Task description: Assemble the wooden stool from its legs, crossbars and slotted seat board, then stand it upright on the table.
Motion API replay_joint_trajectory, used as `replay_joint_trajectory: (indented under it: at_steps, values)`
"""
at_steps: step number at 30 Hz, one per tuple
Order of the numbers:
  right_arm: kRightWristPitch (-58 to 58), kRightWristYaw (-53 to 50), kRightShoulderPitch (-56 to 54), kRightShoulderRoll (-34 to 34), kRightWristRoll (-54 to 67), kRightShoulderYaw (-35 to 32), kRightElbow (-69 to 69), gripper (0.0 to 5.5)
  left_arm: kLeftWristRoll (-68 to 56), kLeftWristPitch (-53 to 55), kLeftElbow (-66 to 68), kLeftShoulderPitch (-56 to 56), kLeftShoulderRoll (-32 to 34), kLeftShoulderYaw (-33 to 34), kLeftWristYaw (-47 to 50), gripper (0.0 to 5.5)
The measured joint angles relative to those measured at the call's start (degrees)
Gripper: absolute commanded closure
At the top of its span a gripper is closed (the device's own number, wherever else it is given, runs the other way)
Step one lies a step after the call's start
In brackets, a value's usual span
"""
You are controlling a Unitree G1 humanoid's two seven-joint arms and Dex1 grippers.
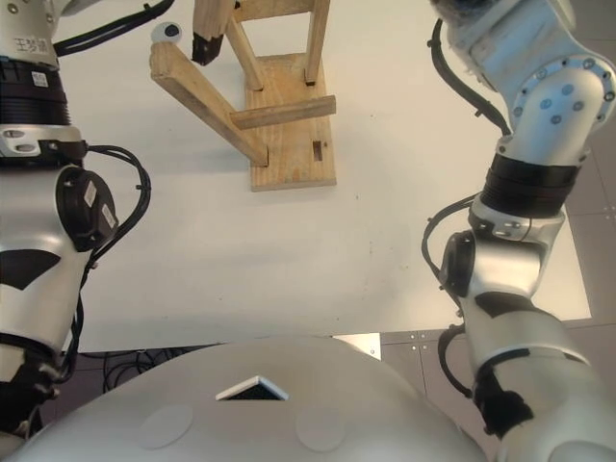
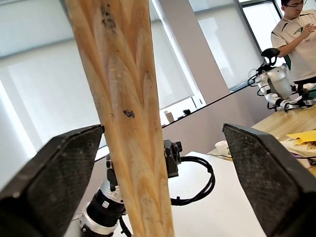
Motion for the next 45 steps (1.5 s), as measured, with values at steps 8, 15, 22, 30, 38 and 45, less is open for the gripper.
replay_joint_trajectory:
  at_steps: [8,15,22,30,38,45]
  values:
    - [2.22,-0.18,-1.15,2.29,1.97,-0.72,0.83,2.02,0.03,0.17,-0.08,-0.22,-0.37,-0.60,-0.86,3.49]
    - [4.14,-0.28,-1.57,2.57,3.76,-1.43,1.52,3.09,0.07,0.24,-0.05,-0.37,-0.36,-0.59,-1.15,3.49]
    - [3.60,-0.20,-1.63,2.66,2.95,-1.49,1.54,3.38,0.72,0.47,0.07,-0.62,-0.28,-0.64,-1.20,2.93]
    - [-4.55,2.27,0.99,3.34,-5.25,-6.13,6.44,3.45,5.07,-3.75,10.32,-1.46,7.35,1.88,-1.15,1.82]
    - [-23.77,16.13,13.68,2.35,-21.56,-7.73,16.32,3.45,7.20,-15.22,23.46,-1.73,7.74,10.99,12.85,1.78]
    - [-28.38,21.00,20.61,6.75,-28.47,-1.57,17.83,3.45,7.32,-17.70,26.84,2.27,5.80,15.24,21.76,1.78]
